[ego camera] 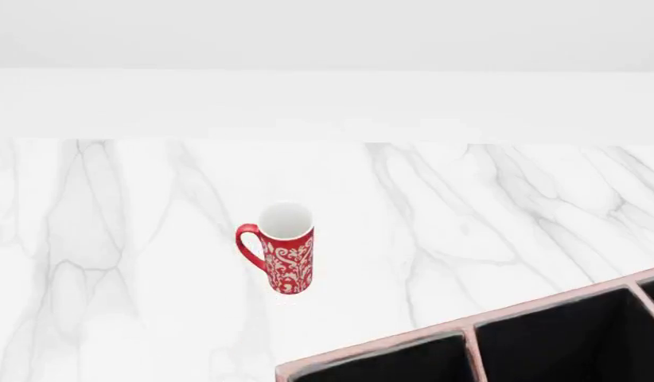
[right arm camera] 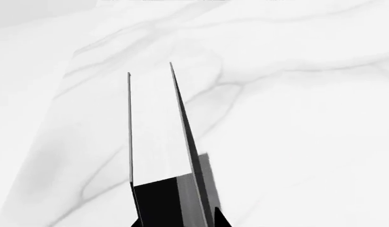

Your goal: Pick up the book and place it in the right compartment of the caddy.

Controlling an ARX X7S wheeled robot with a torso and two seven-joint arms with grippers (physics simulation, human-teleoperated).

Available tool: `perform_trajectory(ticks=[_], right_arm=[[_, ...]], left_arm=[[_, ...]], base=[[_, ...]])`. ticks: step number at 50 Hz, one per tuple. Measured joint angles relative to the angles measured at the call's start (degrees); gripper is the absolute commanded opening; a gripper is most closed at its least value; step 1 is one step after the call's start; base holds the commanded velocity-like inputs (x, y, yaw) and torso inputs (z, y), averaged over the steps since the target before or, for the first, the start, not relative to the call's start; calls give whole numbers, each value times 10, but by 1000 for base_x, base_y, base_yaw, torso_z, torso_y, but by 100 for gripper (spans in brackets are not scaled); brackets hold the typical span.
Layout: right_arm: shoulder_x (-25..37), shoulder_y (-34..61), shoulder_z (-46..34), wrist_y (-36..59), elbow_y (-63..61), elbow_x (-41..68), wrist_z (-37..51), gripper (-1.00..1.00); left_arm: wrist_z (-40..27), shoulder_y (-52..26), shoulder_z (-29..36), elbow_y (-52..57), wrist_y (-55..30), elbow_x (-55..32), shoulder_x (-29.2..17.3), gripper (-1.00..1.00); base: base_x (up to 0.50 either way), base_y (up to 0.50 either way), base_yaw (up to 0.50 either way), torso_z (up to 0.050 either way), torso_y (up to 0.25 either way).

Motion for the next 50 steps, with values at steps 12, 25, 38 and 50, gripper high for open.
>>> perform_trajectory(ticks=[12, 25, 38, 50], right_arm=[[-1, -1, 2, -5, 5, 4, 5, -100], [8, 16, 36, 17, -23, 14, 54, -100], [14, 55, 81, 73, -72, 61, 112, -100], [15, 93, 128, 129, -104, 114, 170, -100]], left_arm=[[-1, 2, 2, -1, 3, -1, 2, 100], [-4, 2, 10, 0, 3, -2, 2, 100], [-7, 1, 13, 0, 3, -5, 2, 100], [-11, 2, 27, 0, 7, -2, 3, 100]], base=[[0, 0, 0, 0, 0], [0, 0, 0, 0, 0], [0, 0, 0, 0, 1], [0, 0, 0, 0, 1]])
